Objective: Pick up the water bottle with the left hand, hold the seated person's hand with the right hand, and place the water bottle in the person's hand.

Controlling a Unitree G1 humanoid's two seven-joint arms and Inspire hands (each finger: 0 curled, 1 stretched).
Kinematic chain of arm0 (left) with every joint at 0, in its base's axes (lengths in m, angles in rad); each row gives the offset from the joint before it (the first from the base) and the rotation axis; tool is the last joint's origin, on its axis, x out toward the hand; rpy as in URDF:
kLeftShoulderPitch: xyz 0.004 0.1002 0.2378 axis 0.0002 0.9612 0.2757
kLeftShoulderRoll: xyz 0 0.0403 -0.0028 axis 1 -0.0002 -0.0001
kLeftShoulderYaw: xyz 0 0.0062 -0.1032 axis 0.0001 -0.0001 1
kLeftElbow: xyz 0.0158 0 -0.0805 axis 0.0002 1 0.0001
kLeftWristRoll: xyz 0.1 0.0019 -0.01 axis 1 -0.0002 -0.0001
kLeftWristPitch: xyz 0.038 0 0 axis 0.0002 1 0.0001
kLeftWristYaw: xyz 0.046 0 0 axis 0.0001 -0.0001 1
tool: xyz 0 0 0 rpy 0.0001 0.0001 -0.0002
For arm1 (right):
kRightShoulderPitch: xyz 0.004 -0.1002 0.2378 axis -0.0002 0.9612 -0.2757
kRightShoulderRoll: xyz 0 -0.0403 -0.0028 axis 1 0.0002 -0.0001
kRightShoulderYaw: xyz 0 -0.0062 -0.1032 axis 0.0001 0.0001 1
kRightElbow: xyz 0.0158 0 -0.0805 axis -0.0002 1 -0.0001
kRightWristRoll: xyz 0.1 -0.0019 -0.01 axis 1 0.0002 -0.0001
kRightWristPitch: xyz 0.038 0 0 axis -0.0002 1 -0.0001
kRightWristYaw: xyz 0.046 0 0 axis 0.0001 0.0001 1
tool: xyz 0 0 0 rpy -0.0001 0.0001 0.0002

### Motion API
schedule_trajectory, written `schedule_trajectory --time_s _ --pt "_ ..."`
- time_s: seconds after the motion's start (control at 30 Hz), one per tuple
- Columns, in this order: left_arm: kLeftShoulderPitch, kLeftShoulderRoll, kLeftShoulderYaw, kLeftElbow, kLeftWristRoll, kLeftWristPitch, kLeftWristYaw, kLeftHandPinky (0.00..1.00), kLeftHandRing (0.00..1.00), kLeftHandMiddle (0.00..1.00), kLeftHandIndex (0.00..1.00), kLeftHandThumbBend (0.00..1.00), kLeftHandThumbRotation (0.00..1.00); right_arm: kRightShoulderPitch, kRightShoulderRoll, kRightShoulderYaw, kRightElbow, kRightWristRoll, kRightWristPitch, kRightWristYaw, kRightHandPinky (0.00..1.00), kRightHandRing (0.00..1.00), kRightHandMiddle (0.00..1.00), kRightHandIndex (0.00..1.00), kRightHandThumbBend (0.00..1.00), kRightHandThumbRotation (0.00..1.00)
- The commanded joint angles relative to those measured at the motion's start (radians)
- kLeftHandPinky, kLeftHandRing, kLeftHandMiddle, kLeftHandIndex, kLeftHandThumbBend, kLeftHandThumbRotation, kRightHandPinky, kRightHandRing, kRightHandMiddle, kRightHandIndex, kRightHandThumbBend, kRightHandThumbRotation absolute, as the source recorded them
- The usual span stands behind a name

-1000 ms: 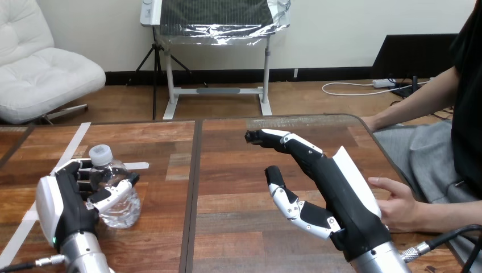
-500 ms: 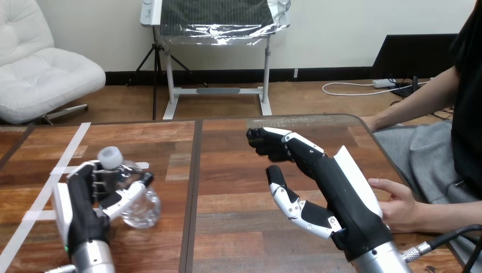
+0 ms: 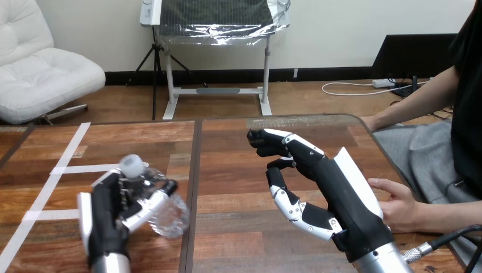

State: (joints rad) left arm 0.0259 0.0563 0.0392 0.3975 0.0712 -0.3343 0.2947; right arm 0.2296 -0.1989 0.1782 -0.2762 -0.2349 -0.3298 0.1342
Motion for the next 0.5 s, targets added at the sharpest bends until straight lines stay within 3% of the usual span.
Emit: schedule_trajectory --time_s 0.0,0.3,0.47 --pt "-0.054 -0.040 -0.039 -0.323 -0.033 -0.065 -0.050 0.44 0.44 0.46 0.49 0.65 0.00 -0.067 0.018 -0.030 -0.018 0.017 -0.015 -0.026 0.69 0.78 0.82 0.81 0.04 0.00" --pt "-0.036 -0.064 -0.049 -0.391 -0.045 -0.052 -0.084 0.44 0.44 0.46 0.49 0.63 0.00 -0.071 0.010 -0.038 -0.021 0.010 -0.017 -0.028 0.72 0.80 0.83 0.81 0.05 0.00" --pt "-0.025 -0.075 -0.055 -0.427 -0.045 -0.046 -0.101 0.46 0.44 0.45 0.49 0.63 0.00 -0.072 -0.002 -0.052 -0.038 -0.004 0.010 -0.027 0.73 0.81 0.84 0.82 0.08 0.00"
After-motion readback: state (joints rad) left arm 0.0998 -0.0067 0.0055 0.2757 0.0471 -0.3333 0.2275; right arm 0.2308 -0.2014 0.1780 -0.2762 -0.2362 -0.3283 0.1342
